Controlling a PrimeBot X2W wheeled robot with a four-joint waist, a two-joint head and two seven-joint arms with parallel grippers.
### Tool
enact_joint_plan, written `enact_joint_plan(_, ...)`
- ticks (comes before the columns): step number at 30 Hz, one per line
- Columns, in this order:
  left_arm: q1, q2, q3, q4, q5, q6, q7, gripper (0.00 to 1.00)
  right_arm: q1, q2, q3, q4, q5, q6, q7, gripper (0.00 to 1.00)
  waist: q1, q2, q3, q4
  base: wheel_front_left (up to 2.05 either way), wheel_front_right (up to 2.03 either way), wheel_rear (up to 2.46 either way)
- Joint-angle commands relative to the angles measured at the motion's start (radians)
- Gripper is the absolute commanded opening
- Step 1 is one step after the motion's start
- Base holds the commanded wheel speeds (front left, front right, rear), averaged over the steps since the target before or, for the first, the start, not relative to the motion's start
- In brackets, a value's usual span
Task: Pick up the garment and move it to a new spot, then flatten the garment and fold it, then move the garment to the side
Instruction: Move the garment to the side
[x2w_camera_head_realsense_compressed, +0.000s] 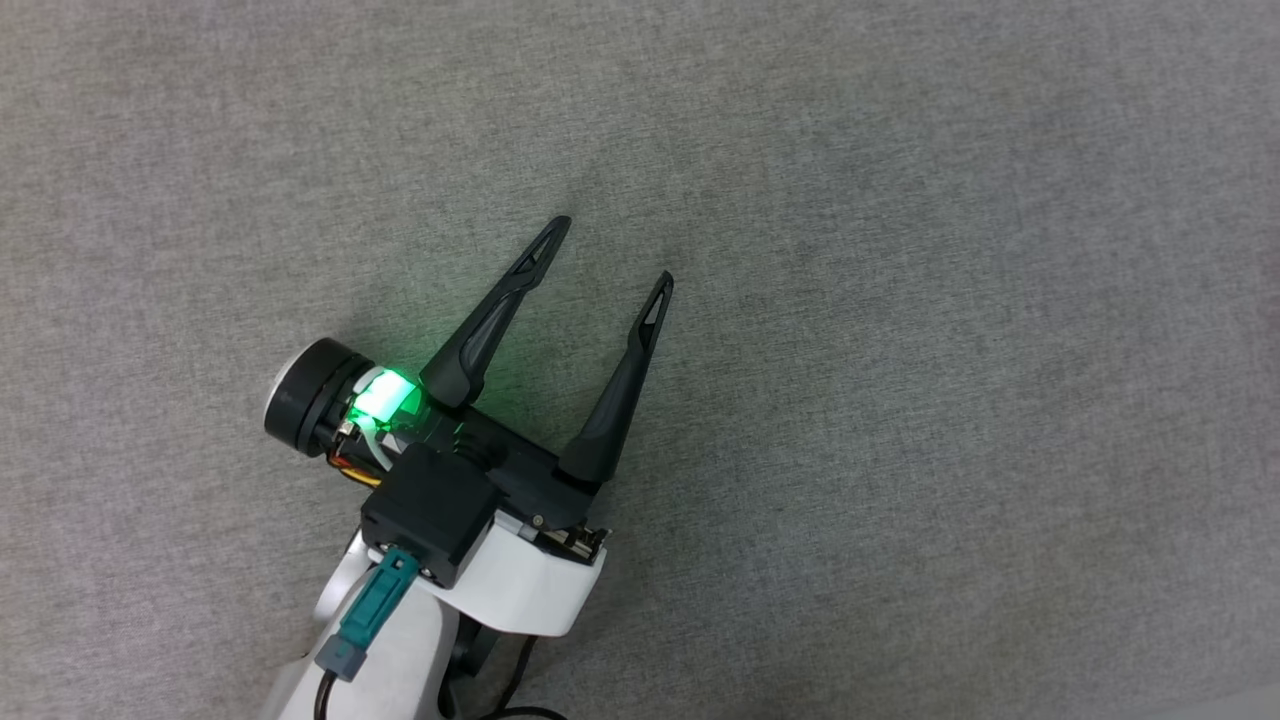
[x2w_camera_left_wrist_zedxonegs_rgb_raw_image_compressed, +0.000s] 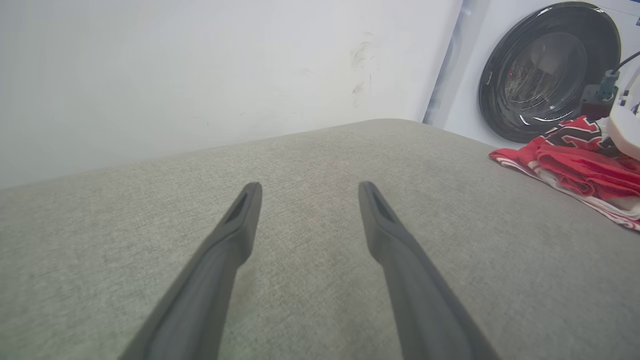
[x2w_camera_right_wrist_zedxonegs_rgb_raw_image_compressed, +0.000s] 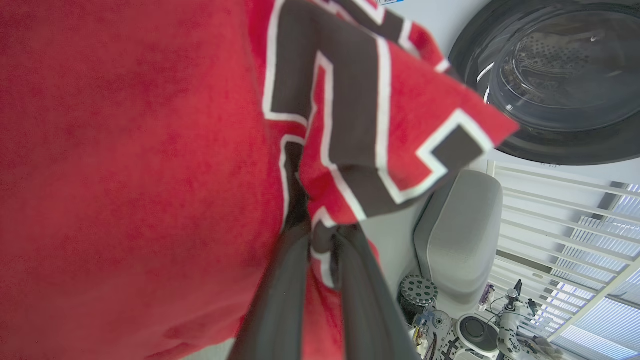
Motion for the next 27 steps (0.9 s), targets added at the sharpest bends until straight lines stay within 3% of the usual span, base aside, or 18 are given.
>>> enact_joint_plan(1,-0.013,0.006,-0.001,-0.004,0.008,-0.002,-0.002,1.0,-0.026,0.009,-0.019,0.015,-0.017,-0.002,-0.012,0.0,-0.0001,0.0,0.006,0.007,0.0,0.0,0.0)
enact_joint_plan(6,-0.003,0.001,0.001,0.004,0.003,-0.002,-0.002,1.0,-0.052,0.045,-0.057,0.058,-0.065,-0.002,-0.036,0.0,-0.0001,0.0,-0.007,0.012,0.0,0.0,0.0)
enact_joint_plan(7,0.0,0.0,0.002,0.007,0.001,-0.002,-0.002,1.0,-0.055,0.053,-0.062,0.063,-0.073,-0.002,-0.036,0.41,-0.0001,0.0,-0.014,0.013,0.0,0.0,0.0)
enact_joint_plan(8,0.002,-0.003,0.004,0.01,-0.001,-0.001,-0.002,1.0,-0.057,0.061,-0.068,0.064,-0.081,-0.002,-0.037,1.0,-0.0001,0.0,-0.021,0.013,0.0,0.0,0.0)
enact_joint_plan(20,0.077,-0.049,0.088,0.044,-0.047,0.02,-0.002,1.0,-0.087,0.105,-0.049,-0.077,-0.104,-0.002,-0.073,1.0,-0.0001,0.0,-0.238,0.042,0.0,0.0,0.0)
enact_joint_plan(27,0.166,-0.06,0.197,0.059,-0.062,0.036,-0.002,1.0,-0.029,0.207,-0.054,-0.196,-0.036,-0.001,-0.174,1.0,-0.0001,0.0,-0.397,0.088,0.0,0.0,0.0)
